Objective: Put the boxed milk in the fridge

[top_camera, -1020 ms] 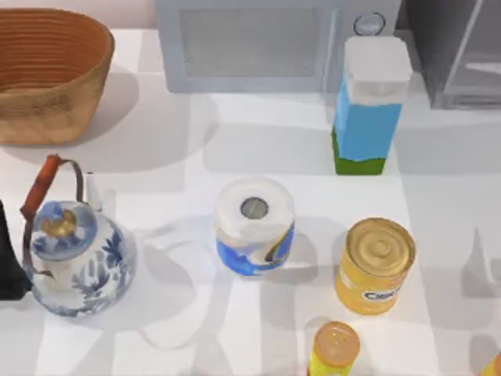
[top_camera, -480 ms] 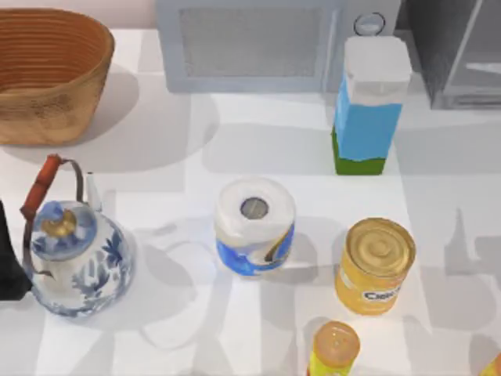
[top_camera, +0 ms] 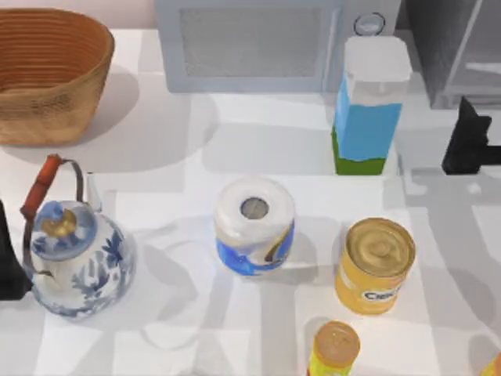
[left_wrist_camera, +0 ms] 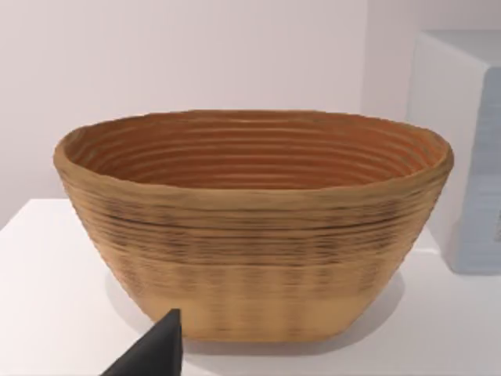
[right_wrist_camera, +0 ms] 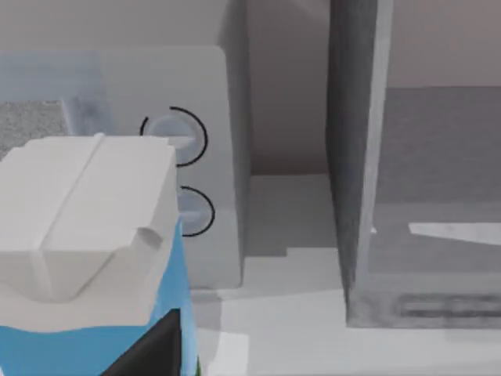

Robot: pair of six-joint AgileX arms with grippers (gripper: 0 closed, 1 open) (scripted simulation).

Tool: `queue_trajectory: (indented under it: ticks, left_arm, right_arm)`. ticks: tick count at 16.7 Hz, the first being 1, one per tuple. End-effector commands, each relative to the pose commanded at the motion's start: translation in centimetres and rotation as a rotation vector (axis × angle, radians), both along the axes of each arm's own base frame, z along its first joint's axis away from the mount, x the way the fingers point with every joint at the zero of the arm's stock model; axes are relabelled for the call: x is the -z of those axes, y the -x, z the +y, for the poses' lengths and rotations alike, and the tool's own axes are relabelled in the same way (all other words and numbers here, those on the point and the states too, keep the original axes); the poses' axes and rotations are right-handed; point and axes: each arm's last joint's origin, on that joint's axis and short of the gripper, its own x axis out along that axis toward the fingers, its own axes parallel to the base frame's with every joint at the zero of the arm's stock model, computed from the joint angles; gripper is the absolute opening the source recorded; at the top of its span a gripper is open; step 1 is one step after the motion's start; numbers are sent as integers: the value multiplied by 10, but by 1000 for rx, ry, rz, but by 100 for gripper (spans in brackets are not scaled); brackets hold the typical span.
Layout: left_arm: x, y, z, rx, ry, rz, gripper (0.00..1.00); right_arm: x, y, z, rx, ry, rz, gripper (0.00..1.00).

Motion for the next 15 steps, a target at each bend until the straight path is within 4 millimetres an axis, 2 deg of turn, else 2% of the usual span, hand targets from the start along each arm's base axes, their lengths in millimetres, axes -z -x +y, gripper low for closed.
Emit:
queue_trajectory:
  ticks: [3,7,12,15]
  left_arm:
    - [0,0,0,0,0,0,100]
    - [0,0,0,0,0,0,100]
    - [0,0,0,0,0,0,100]
    - [0,0,0,0,0,0,100]
  right_arm:
    - [27,-41,36,6,18,39,100]
    - [65,-77,80,24,24,23,100]
    - [109,-93,111,47,36,16,100]
    - [117,-93,115,50,43,22,100]
